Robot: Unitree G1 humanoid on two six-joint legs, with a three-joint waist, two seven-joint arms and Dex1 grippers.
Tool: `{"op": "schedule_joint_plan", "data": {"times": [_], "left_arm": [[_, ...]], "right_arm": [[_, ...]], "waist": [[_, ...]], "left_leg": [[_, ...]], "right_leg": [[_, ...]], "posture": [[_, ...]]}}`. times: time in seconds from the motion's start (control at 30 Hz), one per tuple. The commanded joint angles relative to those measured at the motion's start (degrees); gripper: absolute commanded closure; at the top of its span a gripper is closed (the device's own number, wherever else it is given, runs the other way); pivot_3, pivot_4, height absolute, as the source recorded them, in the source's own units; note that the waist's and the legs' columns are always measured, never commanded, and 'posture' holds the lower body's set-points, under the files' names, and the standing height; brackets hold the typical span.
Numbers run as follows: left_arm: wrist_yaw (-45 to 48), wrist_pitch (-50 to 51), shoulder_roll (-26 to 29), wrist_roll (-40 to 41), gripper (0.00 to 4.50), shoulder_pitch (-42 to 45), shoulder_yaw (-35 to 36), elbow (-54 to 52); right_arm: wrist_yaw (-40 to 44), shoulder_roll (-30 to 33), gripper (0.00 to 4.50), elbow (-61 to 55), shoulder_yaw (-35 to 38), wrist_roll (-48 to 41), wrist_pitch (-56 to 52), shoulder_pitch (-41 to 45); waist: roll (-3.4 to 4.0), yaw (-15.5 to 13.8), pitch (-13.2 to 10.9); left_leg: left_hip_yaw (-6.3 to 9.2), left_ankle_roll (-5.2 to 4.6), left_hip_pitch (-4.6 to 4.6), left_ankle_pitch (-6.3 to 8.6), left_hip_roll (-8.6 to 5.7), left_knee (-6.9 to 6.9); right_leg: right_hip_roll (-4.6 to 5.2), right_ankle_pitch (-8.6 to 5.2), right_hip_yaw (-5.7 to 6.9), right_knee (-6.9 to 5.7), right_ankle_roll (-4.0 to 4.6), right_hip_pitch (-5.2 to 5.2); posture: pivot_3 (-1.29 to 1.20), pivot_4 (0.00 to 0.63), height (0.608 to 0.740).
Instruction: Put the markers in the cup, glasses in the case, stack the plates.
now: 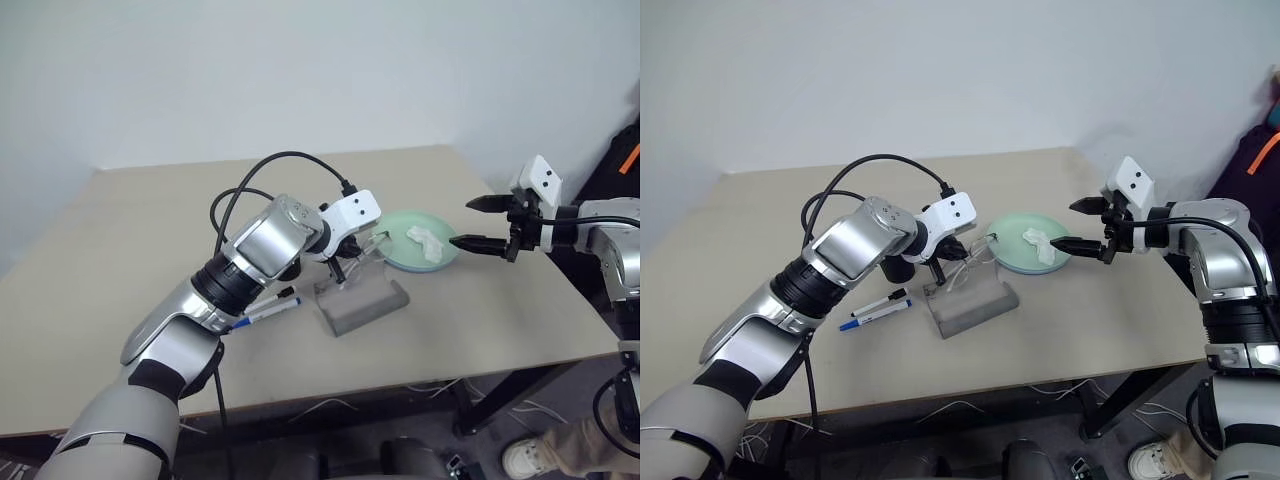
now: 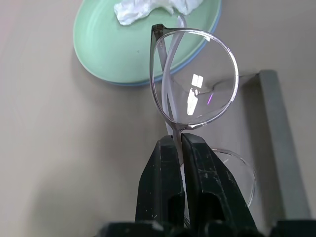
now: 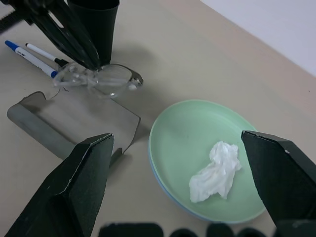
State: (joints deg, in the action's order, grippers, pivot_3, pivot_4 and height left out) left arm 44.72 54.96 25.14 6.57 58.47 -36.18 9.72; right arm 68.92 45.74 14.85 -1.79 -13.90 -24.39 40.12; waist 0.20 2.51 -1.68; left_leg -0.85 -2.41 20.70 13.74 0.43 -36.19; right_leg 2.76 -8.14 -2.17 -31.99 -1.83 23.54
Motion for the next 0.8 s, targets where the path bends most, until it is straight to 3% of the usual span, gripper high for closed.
{"op": "schedule_joint_plan", "data": {"times": [0.03,0.4,0.8], "left_arm": [[-0.06,-2.94,-1.59,-2.66,4.45,-1.29,-0.52,1.18],[0.62,-3.24,-5.60,-6.38,4.45,-5.40,-2.36,3.07],[2.69,-1.71,-6.32,-9.13,4.45,-6.58,-4.22,2.13]], "right_arm": [[-0.35,0.18,0.00,-0.68,0.99,-0.35,0.89,1.67],[-0.78,0.56,0.00,-2.42,1.56,-0.89,0.07,0.89],[-1.32,0.74,0.00,-4.39,1.91,-1.63,-0.85,-0.08]], "waist": [[0.00,0.01,0.00],[0.00,0.06,0.00],[0.01,0.09,0.01]], "left_leg": [[-0.02,-0.04,0.00,0.03,-0.01,0.00],[-0.02,-0.10,-0.01,0.05,-0.02,-0.09],[-0.02,-0.10,-0.02,0.05,-0.02,-0.10]], "right_leg": [[0.00,-0.01,-0.03,0.00,-0.02,0.00],[0.00,-0.03,-0.07,-0.07,-0.06,-0.02],[-0.01,-0.03,-0.08,-0.11,-0.06,-0.02]], "posture": [[0.00,0.000,0.727],[0.00,0.000,0.727],[0.00,0.000,0.727]]}}
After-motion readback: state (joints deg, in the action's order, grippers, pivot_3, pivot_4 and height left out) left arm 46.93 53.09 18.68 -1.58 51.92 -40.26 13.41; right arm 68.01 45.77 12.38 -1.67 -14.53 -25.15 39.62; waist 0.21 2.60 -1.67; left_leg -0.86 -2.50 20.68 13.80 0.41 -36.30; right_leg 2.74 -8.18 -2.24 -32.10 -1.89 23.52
